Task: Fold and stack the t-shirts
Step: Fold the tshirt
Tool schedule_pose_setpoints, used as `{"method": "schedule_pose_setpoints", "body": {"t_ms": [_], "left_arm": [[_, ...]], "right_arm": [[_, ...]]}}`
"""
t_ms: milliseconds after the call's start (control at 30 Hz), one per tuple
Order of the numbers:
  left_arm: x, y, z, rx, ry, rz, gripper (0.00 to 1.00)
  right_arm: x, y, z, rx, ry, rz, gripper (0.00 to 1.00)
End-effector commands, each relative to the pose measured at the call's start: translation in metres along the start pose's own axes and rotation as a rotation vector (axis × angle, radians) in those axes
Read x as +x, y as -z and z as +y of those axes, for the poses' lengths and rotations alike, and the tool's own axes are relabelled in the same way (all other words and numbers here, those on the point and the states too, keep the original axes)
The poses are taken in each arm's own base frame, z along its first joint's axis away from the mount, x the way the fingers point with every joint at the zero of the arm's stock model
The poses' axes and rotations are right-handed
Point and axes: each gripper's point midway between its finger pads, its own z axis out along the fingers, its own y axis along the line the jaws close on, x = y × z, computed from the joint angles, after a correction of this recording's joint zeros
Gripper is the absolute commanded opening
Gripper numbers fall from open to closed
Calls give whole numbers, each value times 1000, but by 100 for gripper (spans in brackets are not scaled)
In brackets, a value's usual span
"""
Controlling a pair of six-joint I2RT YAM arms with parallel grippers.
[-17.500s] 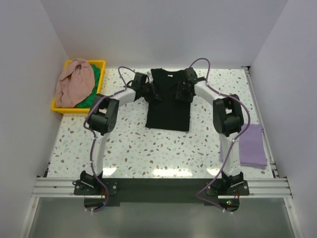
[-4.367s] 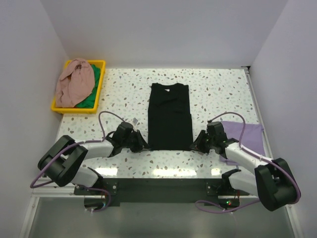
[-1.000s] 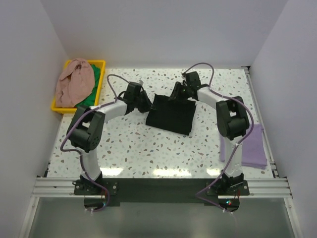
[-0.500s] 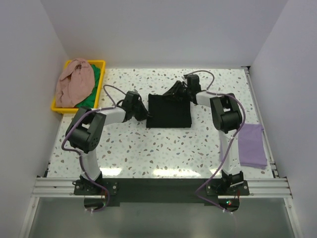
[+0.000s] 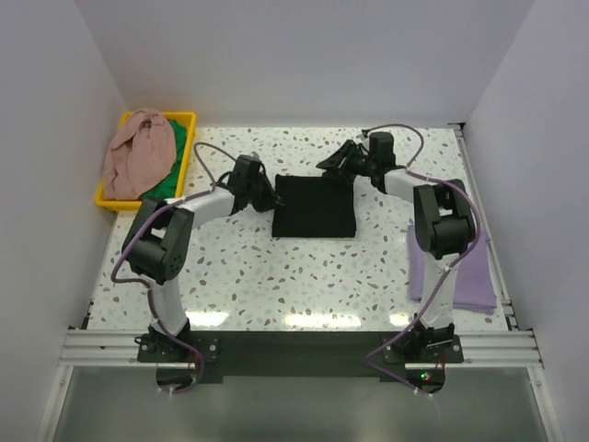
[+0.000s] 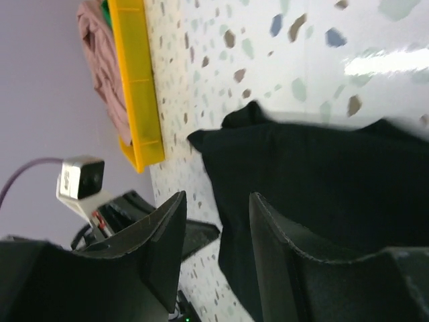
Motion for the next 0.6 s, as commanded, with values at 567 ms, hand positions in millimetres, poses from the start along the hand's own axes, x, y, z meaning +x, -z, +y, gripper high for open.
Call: {"method": "schedule_pose_setpoints", "body": {"t_ms": [567], "left_arm": [[-95,-72,12,87,-6,-63,0]], "right_arm": [[124,38,-61,44,1,167,45]]}}
